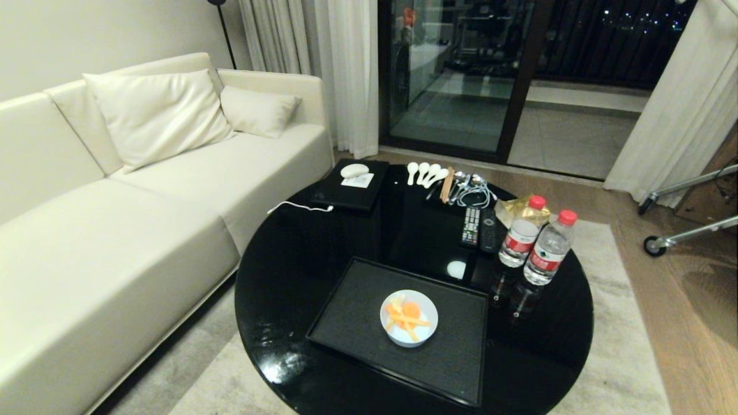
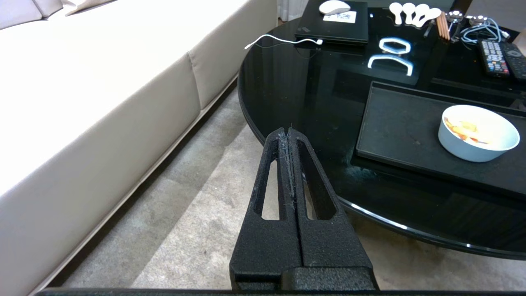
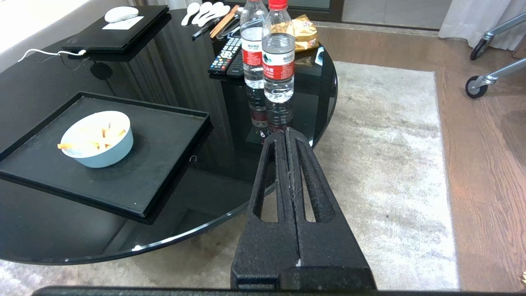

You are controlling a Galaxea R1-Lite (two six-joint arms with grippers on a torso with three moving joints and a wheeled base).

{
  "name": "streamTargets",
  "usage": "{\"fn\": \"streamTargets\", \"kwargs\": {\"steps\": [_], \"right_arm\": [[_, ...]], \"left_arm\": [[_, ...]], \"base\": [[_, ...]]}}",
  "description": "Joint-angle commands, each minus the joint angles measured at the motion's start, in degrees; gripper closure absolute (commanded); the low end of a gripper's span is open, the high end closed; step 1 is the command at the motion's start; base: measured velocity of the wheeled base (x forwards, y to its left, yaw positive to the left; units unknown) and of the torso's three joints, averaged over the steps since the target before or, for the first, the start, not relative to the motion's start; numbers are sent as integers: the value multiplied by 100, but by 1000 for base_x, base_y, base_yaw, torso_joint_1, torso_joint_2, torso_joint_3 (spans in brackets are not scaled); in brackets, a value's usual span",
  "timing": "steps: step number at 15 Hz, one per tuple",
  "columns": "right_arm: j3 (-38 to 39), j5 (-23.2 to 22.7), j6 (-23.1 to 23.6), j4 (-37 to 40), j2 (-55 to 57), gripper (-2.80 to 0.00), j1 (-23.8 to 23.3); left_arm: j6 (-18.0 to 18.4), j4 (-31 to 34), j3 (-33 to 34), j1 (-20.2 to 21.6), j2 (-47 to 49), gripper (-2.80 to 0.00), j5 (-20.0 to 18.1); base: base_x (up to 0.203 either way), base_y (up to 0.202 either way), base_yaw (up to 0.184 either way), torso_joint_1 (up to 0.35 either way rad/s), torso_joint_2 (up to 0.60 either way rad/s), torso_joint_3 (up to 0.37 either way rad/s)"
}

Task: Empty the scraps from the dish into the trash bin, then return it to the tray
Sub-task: Pick up the bowl with leftover food

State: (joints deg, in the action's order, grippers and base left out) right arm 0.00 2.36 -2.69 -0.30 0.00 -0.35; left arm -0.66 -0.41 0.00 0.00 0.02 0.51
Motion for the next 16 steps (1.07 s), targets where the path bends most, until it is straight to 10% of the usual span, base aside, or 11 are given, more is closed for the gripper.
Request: {"fn": "streamTargets", "kwargs": {"steps": [1,10,16], "right_arm": [[0,1,-3,-5,0,0,0],[-865,-425,883,135,63,0,0],[-1994,-1569,1624,525,1576,0,0]], "left_arm": [[-4,-2,0,0,-2,0,2],[-4,-2,0,0,-2,0,2],[-4,-2,0,0,-2,0,2]], "base": [[0,0,0,0,0,0],[0,0,0,0,0,0],[0,0,0,0,0,0]]}}
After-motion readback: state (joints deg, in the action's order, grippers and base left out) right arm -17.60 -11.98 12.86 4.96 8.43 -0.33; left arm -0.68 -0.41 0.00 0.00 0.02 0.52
